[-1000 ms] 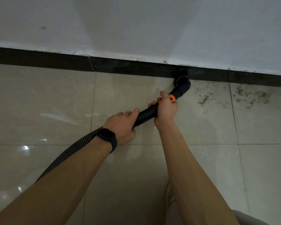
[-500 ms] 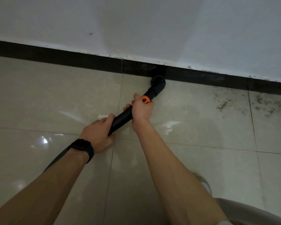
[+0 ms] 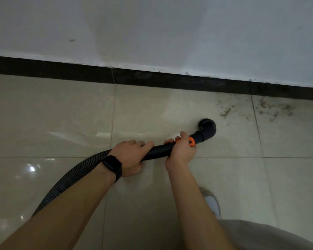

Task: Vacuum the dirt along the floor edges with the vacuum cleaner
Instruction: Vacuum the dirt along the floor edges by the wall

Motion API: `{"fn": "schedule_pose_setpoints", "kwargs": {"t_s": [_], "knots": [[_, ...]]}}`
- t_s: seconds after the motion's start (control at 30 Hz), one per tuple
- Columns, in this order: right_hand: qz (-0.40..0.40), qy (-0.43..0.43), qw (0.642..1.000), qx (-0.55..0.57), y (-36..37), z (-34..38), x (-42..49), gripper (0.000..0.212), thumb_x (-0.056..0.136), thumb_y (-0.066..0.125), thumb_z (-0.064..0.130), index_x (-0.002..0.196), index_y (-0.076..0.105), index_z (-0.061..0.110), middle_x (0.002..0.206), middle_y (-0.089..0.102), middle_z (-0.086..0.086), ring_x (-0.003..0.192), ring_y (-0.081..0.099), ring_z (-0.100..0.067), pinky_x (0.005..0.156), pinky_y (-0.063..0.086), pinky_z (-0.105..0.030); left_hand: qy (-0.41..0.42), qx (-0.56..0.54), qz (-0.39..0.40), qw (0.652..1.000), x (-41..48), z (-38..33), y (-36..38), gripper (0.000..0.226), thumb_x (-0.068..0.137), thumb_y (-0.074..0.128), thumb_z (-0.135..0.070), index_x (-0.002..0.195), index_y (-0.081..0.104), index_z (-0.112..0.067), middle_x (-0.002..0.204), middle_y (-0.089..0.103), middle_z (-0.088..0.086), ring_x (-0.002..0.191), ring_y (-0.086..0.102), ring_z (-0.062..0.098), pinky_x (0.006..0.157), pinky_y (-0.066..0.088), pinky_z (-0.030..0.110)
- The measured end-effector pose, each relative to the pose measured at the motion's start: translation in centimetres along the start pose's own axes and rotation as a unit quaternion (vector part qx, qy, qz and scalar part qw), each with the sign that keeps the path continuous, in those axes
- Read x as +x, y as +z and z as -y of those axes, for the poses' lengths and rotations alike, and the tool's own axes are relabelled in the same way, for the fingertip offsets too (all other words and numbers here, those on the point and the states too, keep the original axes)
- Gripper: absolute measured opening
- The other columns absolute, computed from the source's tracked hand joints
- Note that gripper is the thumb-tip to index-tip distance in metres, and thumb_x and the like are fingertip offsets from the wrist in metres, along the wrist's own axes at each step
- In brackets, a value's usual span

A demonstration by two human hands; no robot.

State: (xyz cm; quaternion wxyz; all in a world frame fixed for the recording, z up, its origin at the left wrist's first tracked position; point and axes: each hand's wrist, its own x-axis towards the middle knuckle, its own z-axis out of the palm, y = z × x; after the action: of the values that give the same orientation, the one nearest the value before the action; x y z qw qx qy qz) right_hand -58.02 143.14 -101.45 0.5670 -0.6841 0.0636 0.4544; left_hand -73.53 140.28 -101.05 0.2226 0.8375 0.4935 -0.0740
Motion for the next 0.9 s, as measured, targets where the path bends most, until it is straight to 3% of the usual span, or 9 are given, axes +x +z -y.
{"fn": "schedule_pose_setpoints", "kwargs": {"t_s": [0.27,0.67,0.9], "knots": [[-0.077,-0.015,0.996,0.049,-4.4,3.3,3.5,0.017,0.096,0.064,0.007,0.094,0.048,0.011,0.063,0.052,-0.006,0.04,0.049,-0.019,0.047,0.052,-0.033,0.088,0.01,0.009,0.996,4.4,-4.4,0.3,0.04,0.082,0.051,-0.026,0.112,0.024,-0.029,0.104,0.057,0.002,0.089,0.057,0.028,0.063,0.034,0.033],[-0.015,-0.014,1.0,0.02,-3.1,5.4,5.9,0.019,0.097,0.064,0.007,0.104,0.047,0.011,0.065,0.051,-0.006,0.042,0.05,-0.019,0.05,0.055,-0.035,0.055,-0.024,0.011,0.998,6.9,-5.1,-0.1,0.041,0.084,0.05,-0.026,0.119,0.028,-0.028,0.095,0.053,-0.002,0.079,0.052,0.022,0.058,0.035,0.032],[0.009,-0.02,1.0,0.008,-2.1,5.6,6.5,0.019,0.097,0.064,0.007,0.105,0.047,0.012,0.068,0.05,-0.007,0.043,0.05,-0.018,0.049,0.053,-0.034,0.035,-0.028,0.009,0.999,7.3,-4.9,-0.4,0.042,0.084,0.051,-0.025,0.12,0.029,-0.027,0.099,0.055,0.0,0.083,0.055,0.024,0.059,0.035,0.032]]}}
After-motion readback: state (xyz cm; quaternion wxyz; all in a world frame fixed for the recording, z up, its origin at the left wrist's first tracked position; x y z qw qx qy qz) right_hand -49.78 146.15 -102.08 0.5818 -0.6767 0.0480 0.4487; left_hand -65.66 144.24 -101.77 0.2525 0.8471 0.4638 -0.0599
